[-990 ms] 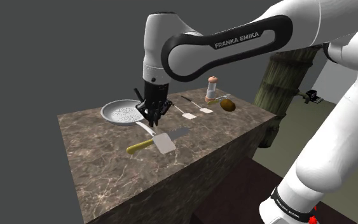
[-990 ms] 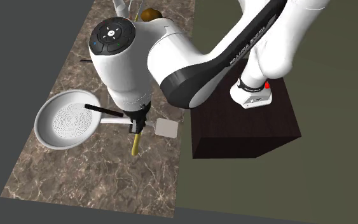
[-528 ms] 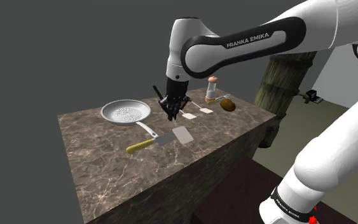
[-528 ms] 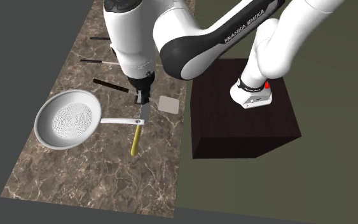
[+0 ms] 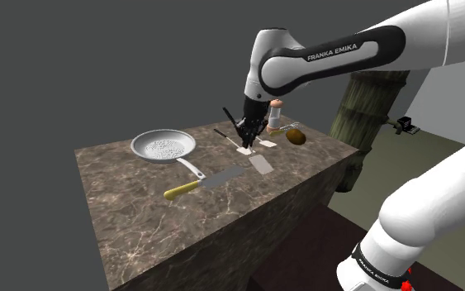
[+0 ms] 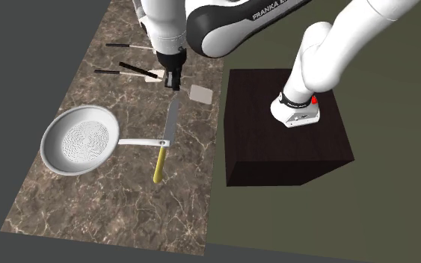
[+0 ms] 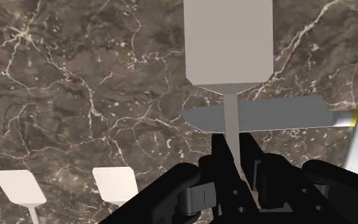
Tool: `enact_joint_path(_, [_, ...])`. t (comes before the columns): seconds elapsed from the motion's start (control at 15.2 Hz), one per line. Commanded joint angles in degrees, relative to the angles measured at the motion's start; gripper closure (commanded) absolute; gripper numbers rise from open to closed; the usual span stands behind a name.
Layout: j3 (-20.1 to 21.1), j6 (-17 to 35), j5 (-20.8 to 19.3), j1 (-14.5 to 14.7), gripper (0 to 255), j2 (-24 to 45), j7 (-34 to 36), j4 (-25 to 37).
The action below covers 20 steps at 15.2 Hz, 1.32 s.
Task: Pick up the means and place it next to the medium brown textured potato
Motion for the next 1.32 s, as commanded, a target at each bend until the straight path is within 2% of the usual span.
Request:
enact_joint_path(0.0, [-2.2, 0.0, -0.2, -1.0, 255, -1.0, -3.3, -1.0])
enact_joint_path(0.66, [-12.4, 0.2, -2.7, -6.7, 255, -1.8, -17.7, -2.7])
enact_joint_path(1.25, [-20.9, 0.4, -5.0, -12.0, 255, 2.8, -30.1, 1.5])
